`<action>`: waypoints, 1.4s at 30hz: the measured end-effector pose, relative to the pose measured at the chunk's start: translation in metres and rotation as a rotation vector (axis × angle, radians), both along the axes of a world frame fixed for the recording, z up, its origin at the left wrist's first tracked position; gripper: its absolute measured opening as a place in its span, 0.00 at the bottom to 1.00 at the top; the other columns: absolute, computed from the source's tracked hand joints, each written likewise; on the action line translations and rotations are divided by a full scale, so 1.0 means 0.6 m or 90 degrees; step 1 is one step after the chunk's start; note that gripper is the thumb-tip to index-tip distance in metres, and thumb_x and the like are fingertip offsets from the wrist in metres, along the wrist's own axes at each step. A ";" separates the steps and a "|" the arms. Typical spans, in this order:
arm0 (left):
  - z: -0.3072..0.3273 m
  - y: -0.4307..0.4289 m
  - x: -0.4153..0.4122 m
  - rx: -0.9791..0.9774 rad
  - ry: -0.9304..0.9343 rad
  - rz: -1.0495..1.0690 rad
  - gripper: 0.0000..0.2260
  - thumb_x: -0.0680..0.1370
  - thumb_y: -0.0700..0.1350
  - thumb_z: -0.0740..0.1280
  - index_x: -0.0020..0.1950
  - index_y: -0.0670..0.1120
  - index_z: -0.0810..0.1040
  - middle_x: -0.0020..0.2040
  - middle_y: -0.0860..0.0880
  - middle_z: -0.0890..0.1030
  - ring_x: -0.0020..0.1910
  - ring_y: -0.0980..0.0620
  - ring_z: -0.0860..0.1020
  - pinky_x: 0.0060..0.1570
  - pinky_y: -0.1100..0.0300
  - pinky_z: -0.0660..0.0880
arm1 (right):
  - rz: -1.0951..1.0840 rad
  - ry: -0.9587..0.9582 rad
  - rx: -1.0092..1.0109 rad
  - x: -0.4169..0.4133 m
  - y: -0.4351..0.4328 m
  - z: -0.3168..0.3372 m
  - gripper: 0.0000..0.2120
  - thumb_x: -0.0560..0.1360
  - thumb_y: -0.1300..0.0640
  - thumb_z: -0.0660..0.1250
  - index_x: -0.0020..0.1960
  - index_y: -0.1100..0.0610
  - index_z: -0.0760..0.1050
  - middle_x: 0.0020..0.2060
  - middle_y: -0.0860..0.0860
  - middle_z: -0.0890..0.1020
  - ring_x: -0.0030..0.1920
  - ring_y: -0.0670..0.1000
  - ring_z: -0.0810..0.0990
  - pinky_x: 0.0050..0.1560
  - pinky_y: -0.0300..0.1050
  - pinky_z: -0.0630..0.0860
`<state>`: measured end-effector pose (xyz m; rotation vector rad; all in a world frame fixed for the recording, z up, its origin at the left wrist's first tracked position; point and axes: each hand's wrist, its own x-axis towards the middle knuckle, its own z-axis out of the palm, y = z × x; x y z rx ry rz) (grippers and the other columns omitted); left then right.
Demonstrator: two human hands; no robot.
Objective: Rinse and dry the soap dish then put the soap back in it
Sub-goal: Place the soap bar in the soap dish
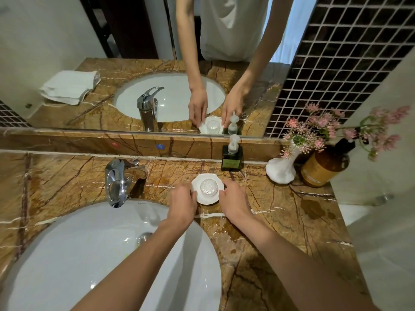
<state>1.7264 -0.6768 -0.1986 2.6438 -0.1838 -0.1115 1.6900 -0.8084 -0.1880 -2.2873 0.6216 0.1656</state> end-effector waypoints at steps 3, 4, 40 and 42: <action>0.000 -0.002 0.002 -0.014 0.001 0.008 0.05 0.77 0.38 0.63 0.43 0.40 0.77 0.42 0.42 0.80 0.39 0.47 0.74 0.37 0.58 0.66 | 0.000 0.007 0.003 0.000 0.000 0.000 0.16 0.79 0.63 0.59 0.66 0.58 0.75 0.56 0.60 0.81 0.57 0.60 0.78 0.55 0.51 0.77; -0.001 -0.002 0.002 -0.020 0.006 0.009 0.05 0.77 0.38 0.63 0.43 0.40 0.77 0.42 0.41 0.80 0.39 0.46 0.75 0.37 0.58 0.66 | 0.001 0.006 0.002 -0.001 0.000 0.000 0.17 0.79 0.63 0.60 0.67 0.57 0.74 0.56 0.60 0.81 0.57 0.60 0.78 0.56 0.52 0.77; 0.033 0.114 -0.066 -0.021 -0.045 -0.062 0.17 0.76 0.51 0.62 0.64 0.49 0.74 0.60 0.48 0.78 0.58 0.49 0.74 0.57 0.54 0.73 | 0.338 -0.222 -0.142 -0.062 0.109 0.023 0.17 0.79 0.58 0.61 0.67 0.52 0.72 0.61 0.52 0.75 0.60 0.55 0.76 0.58 0.51 0.75; 0.032 0.155 -0.092 0.019 -0.034 -0.056 0.19 0.76 0.53 0.61 0.65 0.47 0.73 0.62 0.47 0.78 0.60 0.48 0.74 0.59 0.53 0.72 | 0.392 -0.192 -0.146 -0.073 0.142 0.016 0.20 0.79 0.57 0.61 0.70 0.52 0.68 0.65 0.52 0.74 0.64 0.55 0.73 0.62 0.50 0.73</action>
